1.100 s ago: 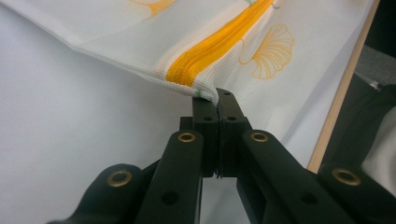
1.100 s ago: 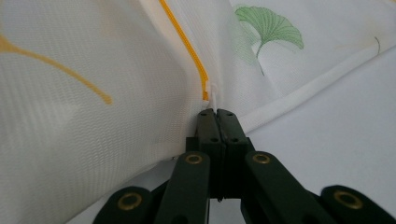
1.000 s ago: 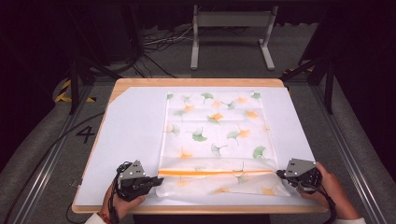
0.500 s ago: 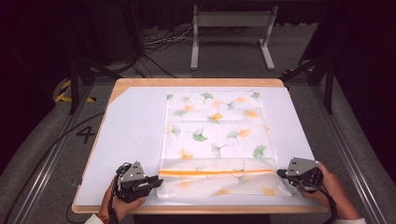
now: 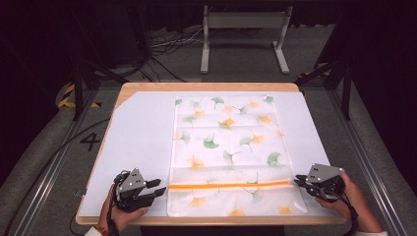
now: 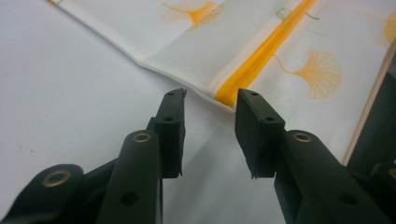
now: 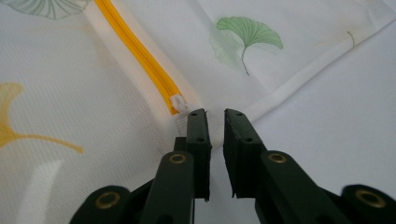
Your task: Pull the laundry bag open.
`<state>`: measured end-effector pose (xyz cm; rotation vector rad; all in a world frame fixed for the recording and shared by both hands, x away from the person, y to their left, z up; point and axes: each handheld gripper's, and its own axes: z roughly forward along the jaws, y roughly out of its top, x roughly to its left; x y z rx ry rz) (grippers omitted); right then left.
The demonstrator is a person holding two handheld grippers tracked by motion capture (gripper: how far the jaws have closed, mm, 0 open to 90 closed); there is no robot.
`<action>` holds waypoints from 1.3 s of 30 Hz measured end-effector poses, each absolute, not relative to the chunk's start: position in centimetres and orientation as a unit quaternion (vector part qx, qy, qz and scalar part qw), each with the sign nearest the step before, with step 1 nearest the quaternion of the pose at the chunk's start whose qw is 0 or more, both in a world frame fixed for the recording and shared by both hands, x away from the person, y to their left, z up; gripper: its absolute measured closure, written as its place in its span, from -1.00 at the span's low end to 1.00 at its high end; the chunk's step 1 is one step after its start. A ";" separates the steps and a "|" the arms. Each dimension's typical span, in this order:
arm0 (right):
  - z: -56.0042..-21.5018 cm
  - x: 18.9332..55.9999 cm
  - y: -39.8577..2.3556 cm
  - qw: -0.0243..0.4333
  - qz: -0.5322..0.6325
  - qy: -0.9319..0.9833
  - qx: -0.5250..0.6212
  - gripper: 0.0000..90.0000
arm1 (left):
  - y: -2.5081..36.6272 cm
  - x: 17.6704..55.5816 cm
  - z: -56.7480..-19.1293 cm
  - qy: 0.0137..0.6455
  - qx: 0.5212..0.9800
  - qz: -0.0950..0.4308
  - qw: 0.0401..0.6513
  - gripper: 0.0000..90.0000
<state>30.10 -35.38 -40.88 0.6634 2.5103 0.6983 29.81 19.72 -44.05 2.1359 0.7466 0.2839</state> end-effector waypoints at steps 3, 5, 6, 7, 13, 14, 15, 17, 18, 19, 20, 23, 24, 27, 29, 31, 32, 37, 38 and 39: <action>-40.6 30.1 -35.7 0.223 0.275 0.902 0.249 0.68 | 19.7 29.9 -44.0 0.300 0.850 0.122 0.415 0.24; -40.5 30.0 -35.7 0.220 0.280 0.900 0.251 0.64 | 19.8 30.0 -43.9 0.303 0.849 0.125 0.415 0.22; -40.5 30.1 -35.7 0.223 0.284 0.897 0.254 0.59 | 19.8 30.1 -43.8 0.302 0.848 0.130 0.417 0.20; -40.4 30.2 -35.8 0.225 0.289 0.894 0.259 0.54 | 20.0 30.2 -43.7 0.309 0.845 0.142 0.413 0.10; -40.0 30.3 -35.6 0.238 0.310 0.877 0.278 0.27 | 20.6 30.7 -43.4 0.314 0.838 0.160 0.415 -0.07; -39.9 30.4 -35.5 0.243 0.316 0.873 0.282 0.21 | 20.7 30.8 -43.4 0.313 0.838 0.163 0.416 -0.10; -39.8 30.5 -35.4 0.248 0.322 0.866 0.290 0.11 | 21.0 31.1 -43.2 0.316 0.836 0.175 0.413 -0.14; -39.8 30.7 -35.3 0.252 0.323 0.864 0.293 0.07 | 21.3 31.3 -43.1 0.319 0.835 0.185 0.410 -0.18; -39.8 30.7 -35.3 0.252 0.323 0.864 0.293 0.07 | 21.3 31.3 -43.1 0.319 0.835 0.185 0.410 -0.20; -39.8 30.8 -35.3 0.256 0.322 0.863 0.294 0.03 | 21.5 31.5 -43.0 0.318 0.835 0.189 0.408 -0.20; -39.9 30.9 -35.3 0.260 0.324 0.860 0.297 -0.01 | 21.7 31.7 -43.0 0.320 0.833 0.192 0.408 -0.20; -40.1 31.2 -35.4 0.264 0.327 0.854 0.306 -0.09 | 22.1 32.1 -42.8 0.321 0.830 0.203 0.409 -0.27; -40.1 31.4 -35.5 0.268 0.329 0.852 0.308 -0.12 | 22.3 32.4 -42.8 0.323 0.827 0.205 0.411 -0.29; -40.2 31.7 -35.8 0.276 0.337 0.842 0.317 -0.23 | 22.7 32.8 -42.6 0.327 0.821 0.216 0.414 -0.39; -40.1 31.9 -36.0 0.282 0.342 0.835 0.325 -0.29 | 23.0 33.0 -42.6 0.327 0.819 0.218 0.419 -0.42; -40.2 32.1 -36.3 0.290 0.346 0.829 0.331 -0.37 | 23.3 33.2 -42.6 0.328 0.817 0.224 0.418 -0.47; -40.2 32.3 -36.4 0.291 0.350 0.825 0.334 -0.39 | 23.4 33.3 -42.7 0.328 0.818 0.225 0.416 -0.48; -40.6 32.8 -37.1 0.296 0.361 0.811 0.353 -0.49 | 23.8 33.6 -43.2 0.337 0.813 0.219 0.421 -0.56; -40.8 32.8 -37.3 0.298 0.362 0.807 0.358 -0.51 | 23.9 33.7 -43.3 0.338 0.812 0.220 0.422 -0.57; -40.9 32.9 -37.4 0.300 0.363 0.804 0.362 -0.52 | 23.9 33.7 -43.4 0.339 0.812 0.219 0.422 -0.59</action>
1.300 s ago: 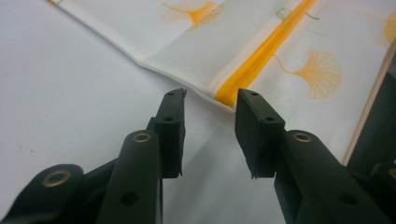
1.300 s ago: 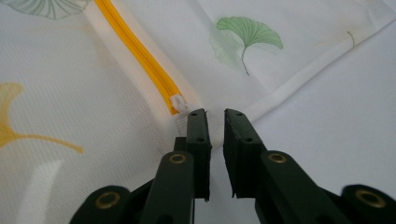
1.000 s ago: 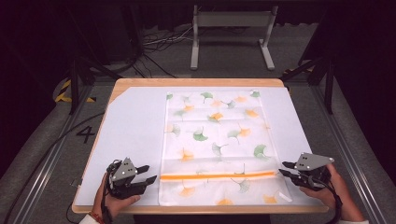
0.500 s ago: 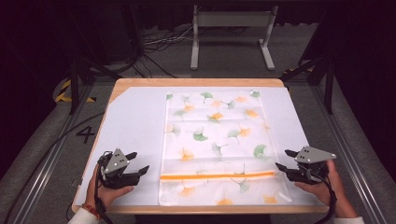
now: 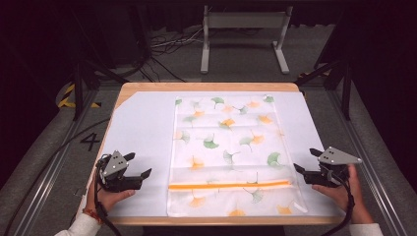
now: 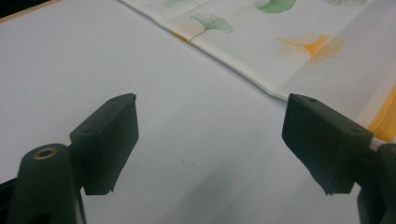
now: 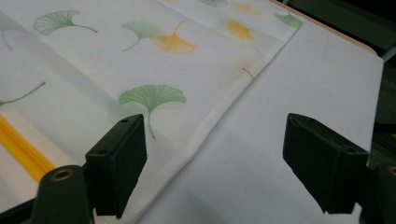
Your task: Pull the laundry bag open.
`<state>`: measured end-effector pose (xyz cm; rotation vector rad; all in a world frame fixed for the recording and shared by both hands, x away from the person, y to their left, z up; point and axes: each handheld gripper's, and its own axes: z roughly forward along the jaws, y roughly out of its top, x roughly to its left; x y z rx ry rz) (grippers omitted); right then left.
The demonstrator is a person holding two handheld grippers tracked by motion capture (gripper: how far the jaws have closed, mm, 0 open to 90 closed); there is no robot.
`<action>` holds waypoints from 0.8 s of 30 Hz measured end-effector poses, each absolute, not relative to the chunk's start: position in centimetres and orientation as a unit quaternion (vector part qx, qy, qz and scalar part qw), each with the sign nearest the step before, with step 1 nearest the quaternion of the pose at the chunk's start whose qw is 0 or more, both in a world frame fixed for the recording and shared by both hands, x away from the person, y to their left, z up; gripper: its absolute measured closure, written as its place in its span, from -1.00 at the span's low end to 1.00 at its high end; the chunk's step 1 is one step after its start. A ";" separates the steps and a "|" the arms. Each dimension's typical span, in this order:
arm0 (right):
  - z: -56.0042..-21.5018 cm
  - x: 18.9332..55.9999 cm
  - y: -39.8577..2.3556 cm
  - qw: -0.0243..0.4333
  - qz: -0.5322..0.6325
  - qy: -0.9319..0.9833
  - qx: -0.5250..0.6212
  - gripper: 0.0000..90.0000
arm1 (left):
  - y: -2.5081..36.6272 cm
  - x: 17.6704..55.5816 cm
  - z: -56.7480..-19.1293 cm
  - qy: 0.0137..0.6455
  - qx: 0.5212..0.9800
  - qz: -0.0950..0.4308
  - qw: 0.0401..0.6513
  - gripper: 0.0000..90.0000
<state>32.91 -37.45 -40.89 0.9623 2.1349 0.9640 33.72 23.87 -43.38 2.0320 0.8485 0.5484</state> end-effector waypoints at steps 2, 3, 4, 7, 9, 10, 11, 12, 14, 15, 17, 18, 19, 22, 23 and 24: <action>-41.1 33.1 -37.7 0.298 0.365 0.800 0.371 -0.53 | 23.9 33.8 -43.6 0.341 0.810 0.219 0.424 -0.61; -41.3 33.2 -37.9 0.299 0.366 0.798 0.375 -0.54 | 23.8 33.8 -43.7 0.343 0.810 0.218 0.423 -0.63; -41.4 33.2 -38.0 0.298 0.368 0.795 0.379 -0.54 | 23.7 33.9 -43.9 0.343 0.810 0.216 0.424 -0.65; -41.9 33.4 -38.3 0.298 0.368 0.791 0.387 -0.57 | 23.6 34.0 -44.1 0.351 0.806 0.212 0.426 -0.69; -42.3 33.5 -38.4 0.307 0.366 0.785 0.394 -0.57 | 23.7 34.0 -44.3 0.364 0.799 0.208 0.431 -0.71; -42.5 33.4 -38.4 0.314 0.364 0.781 0.399 -0.57 | 23.7 34.0 -44.4 0.368 0.796 0.208 0.434 -0.72; -42.7 33.4 -38.4 0.316 0.368 0.777 0.401 -0.57 | 23.6 34.0 -44.5 0.367 0.797 0.208 0.432 -0.75; -42.8 33.4 -38.4 0.315 0.373 0.774 0.402 -0.57 | 23.6 33.9 -44.5 0.366 0.798 0.210 0.430 -0.77; -42.8 33.3 -38.5 0.313 0.375 0.772 0.408 -0.59 | 23.5 33.8 -44.5 0.360 0.797 0.209 0.438 -0.82; -42.8 33.3 -38.5 0.315 0.378 0.769 0.409 -0.59 | 23.5 33.8 -44.6 0.365 0.794 0.204 0.440 -0.81; -42.9 33.1 -38.6 0.319 0.377 0.766 0.412 -0.60 | 23.4 33.8 -44.7 0.366 0.795 0.204 0.439 -0.82; -42.9 33.0 -38.6 0.321 0.378 0.765 0.411 -0.60 | 23.3 33.7 -44.7 0.366 0.796 0.203 0.438 -0.82; -42.9 32.9 -38.6 0.324 0.378 0.763 0.412 -0.60 | 23.3 33.7 -44.7 0.365 0.795 0.205 0.439 -0.82; -43.0 32.7 -38.3 0.324 0.374 0.766 0.409 -0.60 | 23.2 33.7 -44.7 0.362 0.795 0.210 0.438 -0.81; -43.1 32.6 -38.2 0.327 0.371 0.768 0.408 -0.60 | 23.2 33.7 -44.7 0.361 0.798 0.212 0.434 -0.81; -43.1 32.6 -38.1 0.328 0.368 0.770 0.405 -0.60 | 23.1 33.7 -44.7 0.361 0.798 0.211 0.434 -0.81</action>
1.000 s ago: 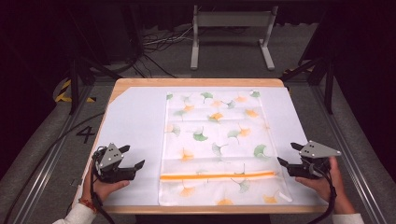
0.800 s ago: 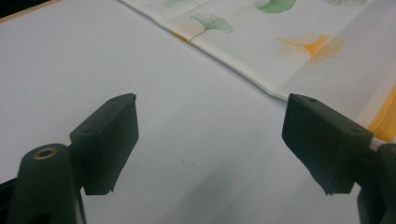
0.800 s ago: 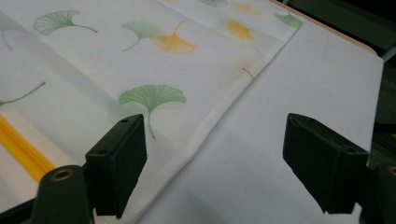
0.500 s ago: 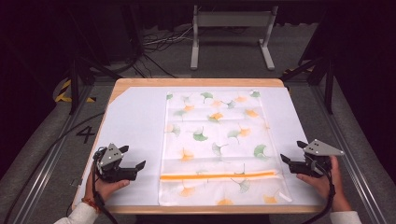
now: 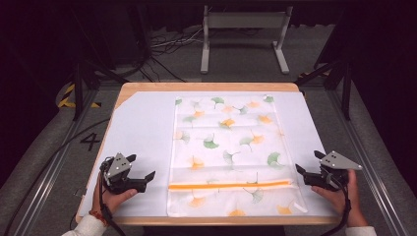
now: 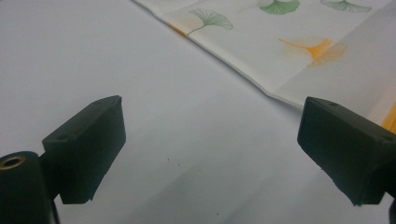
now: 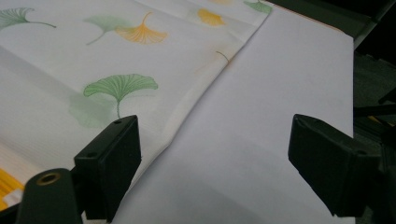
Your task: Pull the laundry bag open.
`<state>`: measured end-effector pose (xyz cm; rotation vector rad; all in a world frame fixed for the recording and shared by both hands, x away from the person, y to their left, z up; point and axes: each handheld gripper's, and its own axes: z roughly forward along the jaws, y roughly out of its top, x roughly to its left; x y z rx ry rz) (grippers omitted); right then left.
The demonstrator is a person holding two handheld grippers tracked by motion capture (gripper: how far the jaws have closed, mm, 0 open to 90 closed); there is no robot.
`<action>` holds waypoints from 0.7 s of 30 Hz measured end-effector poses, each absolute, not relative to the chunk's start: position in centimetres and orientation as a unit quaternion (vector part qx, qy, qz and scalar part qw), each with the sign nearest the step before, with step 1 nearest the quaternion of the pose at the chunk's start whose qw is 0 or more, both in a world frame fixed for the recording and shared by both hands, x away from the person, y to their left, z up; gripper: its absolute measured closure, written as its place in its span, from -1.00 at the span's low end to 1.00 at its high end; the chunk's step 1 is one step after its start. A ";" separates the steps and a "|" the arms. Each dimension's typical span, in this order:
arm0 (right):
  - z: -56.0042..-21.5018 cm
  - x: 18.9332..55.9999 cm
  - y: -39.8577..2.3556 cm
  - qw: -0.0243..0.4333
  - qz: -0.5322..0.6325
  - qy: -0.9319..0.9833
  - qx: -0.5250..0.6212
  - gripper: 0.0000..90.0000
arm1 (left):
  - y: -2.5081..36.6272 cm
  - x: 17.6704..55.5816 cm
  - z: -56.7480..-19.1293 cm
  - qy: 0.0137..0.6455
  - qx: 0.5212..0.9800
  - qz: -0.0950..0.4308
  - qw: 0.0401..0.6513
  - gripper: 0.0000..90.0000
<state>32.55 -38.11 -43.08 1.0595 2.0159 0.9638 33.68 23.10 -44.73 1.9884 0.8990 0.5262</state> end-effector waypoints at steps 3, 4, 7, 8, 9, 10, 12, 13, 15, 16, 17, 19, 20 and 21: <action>-43.0 32.4 -37.8 0.330 0.365 0.773 0.401 -0.60 | 22.9 33.7 -44.7 0.358 0.800 0.208 0.434 -0.81; -43.0 32.4 -37.8 0.331 0.365 0.774 0.399 -0.60 | 22.9 33.7 -44.7 0.358 0.800 0.212 0.432 -0.81; -43.0 32.4 -37.5 0.334 0.359 0.777 0.395 -0.60 | 22.8 33.8 -44.7 0.357 0.802 0.212 0.429 -0.81; -43.0 32.4 -37.5 0.334 0.359 0.777 0.395 -0.61 | 22.8 33.8 -44.8 0.357 0.802 0.214 0.429 -0.81; -43.1 32.4 -37.5 0.334 0.359 0.777 0.394 -0.61 | 22.7 33.9 -44.8 0.357 0.802 0.214 0.429 -0.81; -43.1 32.4 -37.5 0.333 0.359 0.778 0.394 -0.61 | 22.7 33.9 -44.8 0.357 0.802 0.214 0.429 -0.81; -43.1 32.4 -37.5 0.333 0.361 0.776 0.395 -0.61 | 22.7 33.9 -44.8 0.356 0.805 0.214 0.424 -0.81; -43.1 32.5 -37.5 0.333 0.362 0.776 0.395 -0.61 | 22.7 33.9 -44.8 0.355 0.805 0.213 0.424 -0.81; -43.0 32.5 -37.5 0.330 0.366 0.775 0.396 -0.61 | 22.7 33.9 -44.8 0.356 0.804 0.213 0.426 -0.81; -43.1 32.5 -37.4 0.330 0.366 0.776 0.395 -0.61 | 22.7 33.9 -44.8 0.357 0.804 0.214 0.426 -0.81; -43.1 32.6 -37.3 0.329 0.364 0.777 0.393 -0.61 | 22.7 33.9 -44.8 0.355 0.803 0.214 0.428 -0.81; -43.1 32.6 -37.1 0.329 0.361 0.780 0.390 -0.62 | 22.8 33.9 -44.8 0.356 0.803 0.214 0.427 -0.81; -43.1 32.6 -37.1 0.327 0.363 0.780 0.390 -0.62 | 22.8 33.9 -44.8 0.355 0.803 0.213 0.428 -0.81; -43.1 32.6 -37.1 0.326 0.363 0.781 0.390 -0.62 | 22.9 34.0 -44.8 0.355 0.803 0.213 0.429 -0.81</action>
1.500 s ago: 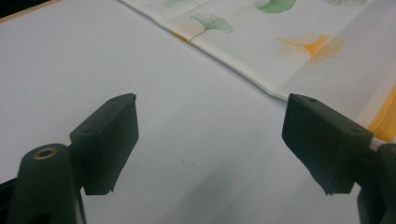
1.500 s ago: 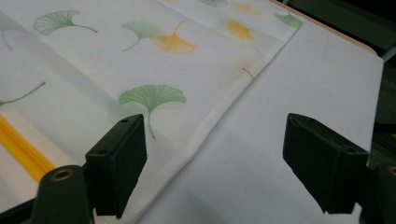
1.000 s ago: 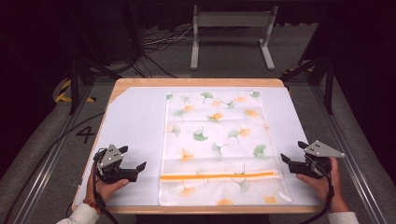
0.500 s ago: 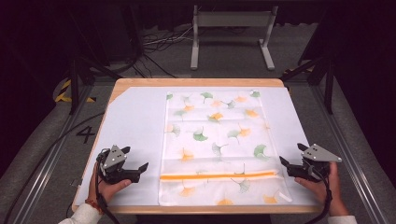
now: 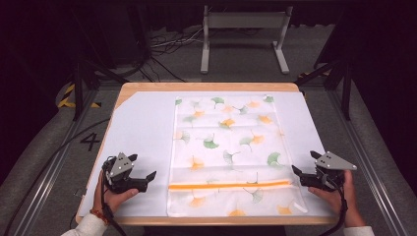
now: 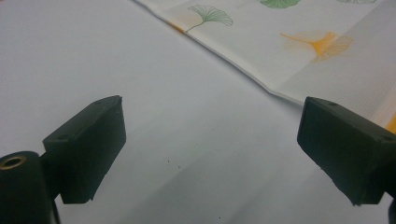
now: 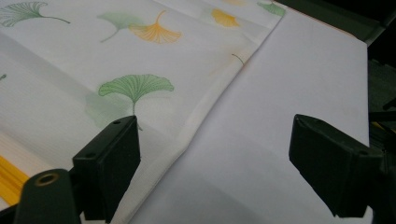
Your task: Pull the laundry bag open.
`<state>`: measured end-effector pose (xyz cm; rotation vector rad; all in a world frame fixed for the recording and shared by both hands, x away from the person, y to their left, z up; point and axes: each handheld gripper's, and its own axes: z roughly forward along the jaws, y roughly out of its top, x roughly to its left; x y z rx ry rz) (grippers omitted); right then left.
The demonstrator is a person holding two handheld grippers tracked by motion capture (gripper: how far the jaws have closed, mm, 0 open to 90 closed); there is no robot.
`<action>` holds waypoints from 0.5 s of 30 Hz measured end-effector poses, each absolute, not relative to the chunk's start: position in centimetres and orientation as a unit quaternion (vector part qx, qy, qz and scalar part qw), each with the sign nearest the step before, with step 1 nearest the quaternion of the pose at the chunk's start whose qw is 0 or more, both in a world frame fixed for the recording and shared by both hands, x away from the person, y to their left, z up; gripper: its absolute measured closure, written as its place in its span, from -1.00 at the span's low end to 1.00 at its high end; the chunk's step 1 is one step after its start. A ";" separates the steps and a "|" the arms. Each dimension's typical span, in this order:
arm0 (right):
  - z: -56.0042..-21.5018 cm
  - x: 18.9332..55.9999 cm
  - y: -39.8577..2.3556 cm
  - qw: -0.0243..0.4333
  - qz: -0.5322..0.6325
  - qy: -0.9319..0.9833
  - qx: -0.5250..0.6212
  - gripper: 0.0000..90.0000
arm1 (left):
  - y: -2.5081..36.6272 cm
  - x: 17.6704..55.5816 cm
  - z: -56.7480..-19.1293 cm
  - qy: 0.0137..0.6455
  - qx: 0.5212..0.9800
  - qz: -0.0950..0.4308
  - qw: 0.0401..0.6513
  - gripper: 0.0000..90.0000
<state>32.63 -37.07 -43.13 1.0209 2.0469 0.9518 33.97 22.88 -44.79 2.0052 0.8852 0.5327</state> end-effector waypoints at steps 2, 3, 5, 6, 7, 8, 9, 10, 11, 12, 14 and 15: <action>-43.2 32.7 -37.0 0.324 0.362 0.783 0.388 -0.60 | 22.8 34.0 -44.8 0.355 0.805 0.216 0.424 -0.81; -43.2 32.6 -36.9 0.323 0.363 0.784 0.387 -0.59 | 22.8 34.1 -44.8 0.354 0.805 0.214 0.424 -0.81; -43.2 32.6 -36.9 0.324 0.364 0.784 0.386 -0.59 | 22.7 34.2 -44.8 0.356 0.805 0.215 0.423 -0.80; -43.2 32.6 -36.9 0.324 0.364 0.784 0.386 -0.59 | 22.7 34.2 -44.8 0.356 0.805 0.215 0.423 -0.81; -43.2 32.7 -36.8 0.321 0.366 0.784 0.385 -0.58 | 22.7 34.3 -44.8 0.357 0.804 0.216 0.425 -0.80; -43.2 32.6 -36.8 0.317 0.364 0.786 0.386 -0.50 | 22.7 34.3 -44.8 0.357 0.804 0.215 0.424 -0.81; -43.2 32.6 -36.7 0.308 0.365 0.791 0.383 -0.44 | 22.7 34.4 -44.8 0.356 0.805 0.215 0.423 -0.81; -43.2 32.6 -36.7 0.308 0.365 0.791 0.383 -0.44 | 22.7 34.4 -44.8 0.356 0.805 0.215 0.423 -0.81; -43.3 32.6 -36.6 0.305 0.363 0.795 0.378 -0.45 | 22.7 34.4 -44.8 0.358 0.804 0.215 0.423 -0.81; -43.3 32.5 -36.4 0.307 0.360 0.798 0.374 -0.46 | 22.6 34.5 -44.8 0.359 0.803 0.215 0.425 -0.81; -43.3 32.5 -36.3 0.309 0.361 0.797 0.372 -0.49 | 22.6 34.5 -44.8 0.358 0.804 0.214 0.424 -0.81; -43.3 32.6 -36.3 0.308 0.362 0.797 0.372 -0.49 | 22.5 34.5 -44.8 0.358 0.804 0.214 0.425 -0.81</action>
